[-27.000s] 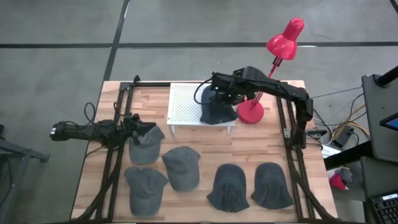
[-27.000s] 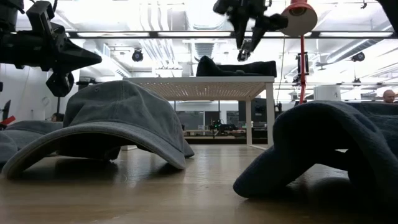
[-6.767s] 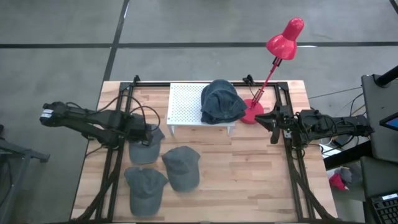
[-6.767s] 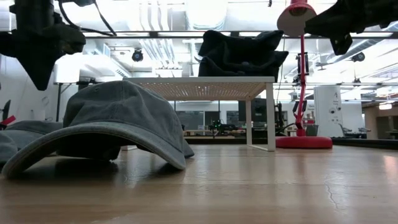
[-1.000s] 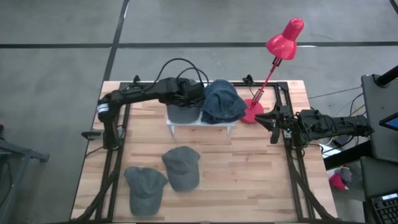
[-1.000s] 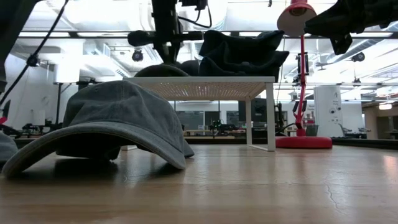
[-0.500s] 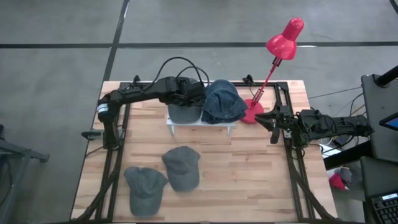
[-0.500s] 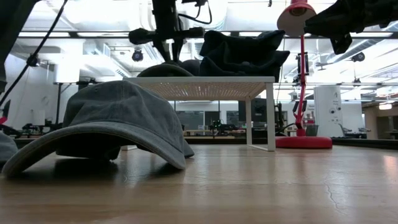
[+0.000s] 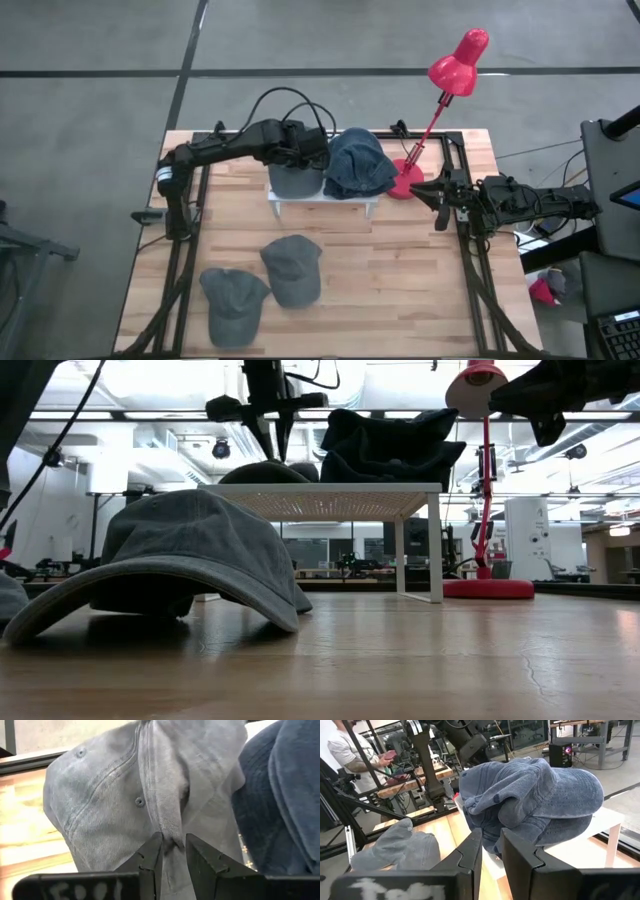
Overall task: Pick & Place hat
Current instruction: Put the gray cap on the shelf, then stack the left gray cap on the other gray cap on the shelf
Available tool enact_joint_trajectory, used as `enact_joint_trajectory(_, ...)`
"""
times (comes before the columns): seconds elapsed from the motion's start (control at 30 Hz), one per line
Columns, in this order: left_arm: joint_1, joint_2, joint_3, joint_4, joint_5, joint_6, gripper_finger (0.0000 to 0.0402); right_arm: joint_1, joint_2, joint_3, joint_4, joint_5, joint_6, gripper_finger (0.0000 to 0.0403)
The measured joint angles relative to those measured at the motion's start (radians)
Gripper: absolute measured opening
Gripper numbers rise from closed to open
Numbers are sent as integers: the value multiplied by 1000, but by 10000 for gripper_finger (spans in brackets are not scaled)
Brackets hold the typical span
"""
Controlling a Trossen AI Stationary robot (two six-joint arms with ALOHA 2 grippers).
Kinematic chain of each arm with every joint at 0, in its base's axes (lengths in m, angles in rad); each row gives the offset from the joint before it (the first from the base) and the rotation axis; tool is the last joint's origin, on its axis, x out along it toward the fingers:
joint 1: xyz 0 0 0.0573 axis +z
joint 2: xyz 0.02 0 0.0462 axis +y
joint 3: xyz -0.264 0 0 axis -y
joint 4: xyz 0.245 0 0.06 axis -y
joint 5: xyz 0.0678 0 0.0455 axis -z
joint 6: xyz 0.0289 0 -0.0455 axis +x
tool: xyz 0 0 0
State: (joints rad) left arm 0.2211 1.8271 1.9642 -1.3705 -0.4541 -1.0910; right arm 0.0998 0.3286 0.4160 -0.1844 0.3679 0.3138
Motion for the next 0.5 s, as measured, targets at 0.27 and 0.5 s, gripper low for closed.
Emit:
enact_joint_trajectory(0.27, -2, 0, 72, -79, 7, 17, 76, 0, 0, 0, 4, -1, 0, 80)
enact_joint_trajectory(0.5, -41, -1, 186, -187, 27, 10, 78, 0, 0, 0, 4, -1, 0, 89)
